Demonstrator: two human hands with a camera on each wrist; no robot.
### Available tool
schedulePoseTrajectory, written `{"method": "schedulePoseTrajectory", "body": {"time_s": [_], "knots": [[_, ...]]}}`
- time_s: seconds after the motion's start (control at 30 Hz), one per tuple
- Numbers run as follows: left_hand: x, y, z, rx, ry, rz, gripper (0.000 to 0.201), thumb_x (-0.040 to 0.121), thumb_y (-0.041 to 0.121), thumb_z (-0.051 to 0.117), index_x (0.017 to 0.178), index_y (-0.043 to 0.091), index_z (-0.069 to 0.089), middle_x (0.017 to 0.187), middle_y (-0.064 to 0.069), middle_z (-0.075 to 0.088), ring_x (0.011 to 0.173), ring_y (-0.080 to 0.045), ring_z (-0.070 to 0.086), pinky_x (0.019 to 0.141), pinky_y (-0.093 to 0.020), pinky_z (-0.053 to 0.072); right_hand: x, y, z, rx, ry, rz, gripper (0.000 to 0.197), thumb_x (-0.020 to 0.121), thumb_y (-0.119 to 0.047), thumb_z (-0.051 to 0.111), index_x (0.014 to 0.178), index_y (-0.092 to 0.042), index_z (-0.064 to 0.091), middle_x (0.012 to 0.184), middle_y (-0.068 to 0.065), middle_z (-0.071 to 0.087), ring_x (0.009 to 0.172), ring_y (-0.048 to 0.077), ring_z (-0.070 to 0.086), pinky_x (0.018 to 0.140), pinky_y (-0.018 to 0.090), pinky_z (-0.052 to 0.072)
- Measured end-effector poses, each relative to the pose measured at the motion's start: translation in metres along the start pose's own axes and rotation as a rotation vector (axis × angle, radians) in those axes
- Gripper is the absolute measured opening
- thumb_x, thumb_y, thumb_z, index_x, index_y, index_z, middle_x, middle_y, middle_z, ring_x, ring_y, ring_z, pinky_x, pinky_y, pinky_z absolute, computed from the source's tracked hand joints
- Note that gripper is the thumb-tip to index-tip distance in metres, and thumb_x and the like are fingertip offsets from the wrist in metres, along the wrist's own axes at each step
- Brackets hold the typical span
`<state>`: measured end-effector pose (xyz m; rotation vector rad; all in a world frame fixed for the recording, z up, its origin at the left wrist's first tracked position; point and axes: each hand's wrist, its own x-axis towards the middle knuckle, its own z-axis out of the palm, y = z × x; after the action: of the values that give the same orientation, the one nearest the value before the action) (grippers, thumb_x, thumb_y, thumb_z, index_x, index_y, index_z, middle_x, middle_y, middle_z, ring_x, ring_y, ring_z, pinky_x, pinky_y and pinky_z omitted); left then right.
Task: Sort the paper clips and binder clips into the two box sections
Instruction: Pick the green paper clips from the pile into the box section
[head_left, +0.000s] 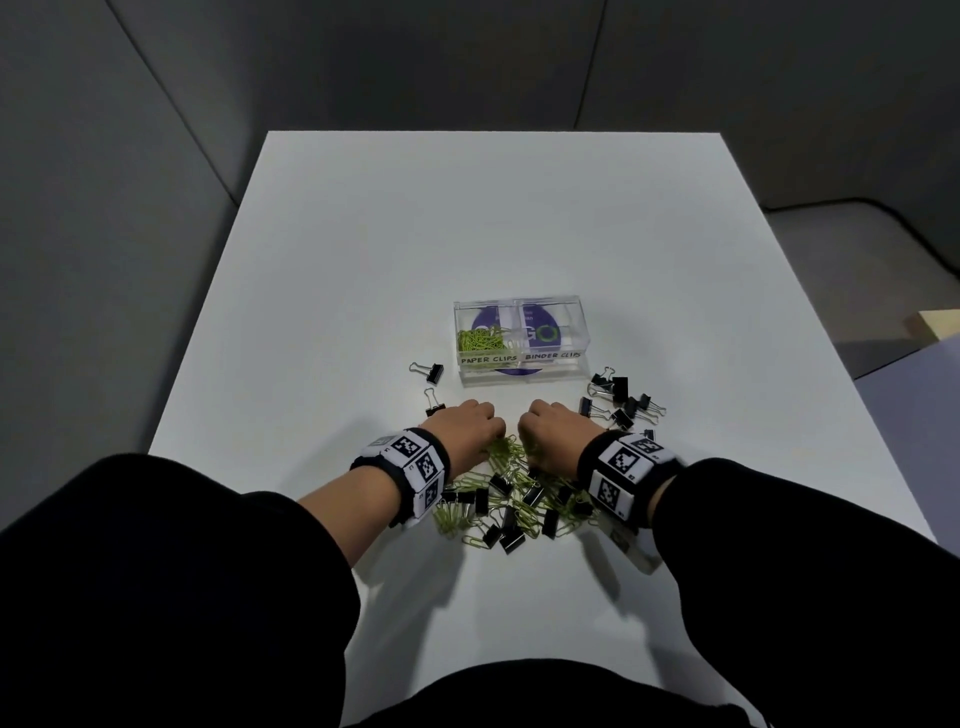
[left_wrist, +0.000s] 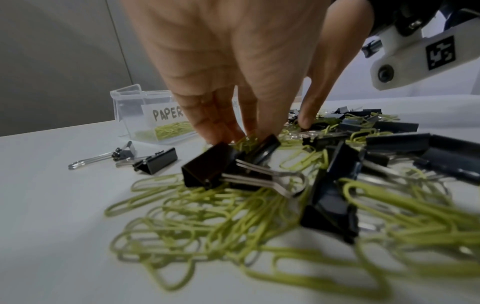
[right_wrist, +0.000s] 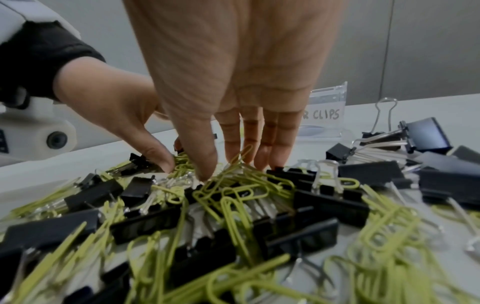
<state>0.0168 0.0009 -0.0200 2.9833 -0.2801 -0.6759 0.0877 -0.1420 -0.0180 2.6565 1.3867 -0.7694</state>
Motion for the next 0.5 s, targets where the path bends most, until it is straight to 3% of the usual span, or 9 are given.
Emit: {"method": "schedulePoseTrajectory", "body": {"time_s": [0.2, 0.33, 0.5], "knots": [[0.011, 0.001, 0.002, -0.047, -0.021, -0.06, 0.03, 0.095, 0.008, 0.045, 0.124, 0.009, 0.05, 0.119, -0.012, 0.055, 0.112, -0.028, 0.051, 0.09, -0.038, 0.045, 0.003, -0.002, -0.003, -0.017, -0.011, 0.028, 0.026, 0.09, -0.005, 0.049, 0.115, -0.002, 0.05, 0.117, 0.019, 0.05, 0.105, 0.035, 0.054, 0.085, 0.04, 0.045], [0.015, -0.002, 0.004, -0.072, -0.037, -0.067, 0.027, 0.092, 0.008, 0.05, 0.12, 0.009, 0.052, 0.115, -0.012, 0.057, 0.107, -0.027, 0.054, 0.087, -0.036, 0.045, 0.006, -0.003, -0.003, -0.038, -0.029, 0.043, 0.03, 0.086, -0.007, 0.056, 0.114, -0.001, 0.05, 0.117, 0.019, 0.05, 0.105, 0.035, 0.054, 0.084, 0.04, 0.045], [0.017, -0.002, 0.003, -0.063, -0.01, -0.037, 0.026, 0.096, 0.008, 0.042, 0.118, 0.005, 0.054, 0.114, -0.013, 0.055, 0.105, -0.029, 0.054, 0.086, -0.037, 0.045, 0.006, -0.005, -0.003, -0.09, -0.029, 0.023, 0.03, 0.089, -0.007, 0.05, 0.117, 0.001, 0.047, 0.119, 0.02, 0.049, 0.108, 0.035, 0.054, 0.083, 0.04, 0.045]]}}
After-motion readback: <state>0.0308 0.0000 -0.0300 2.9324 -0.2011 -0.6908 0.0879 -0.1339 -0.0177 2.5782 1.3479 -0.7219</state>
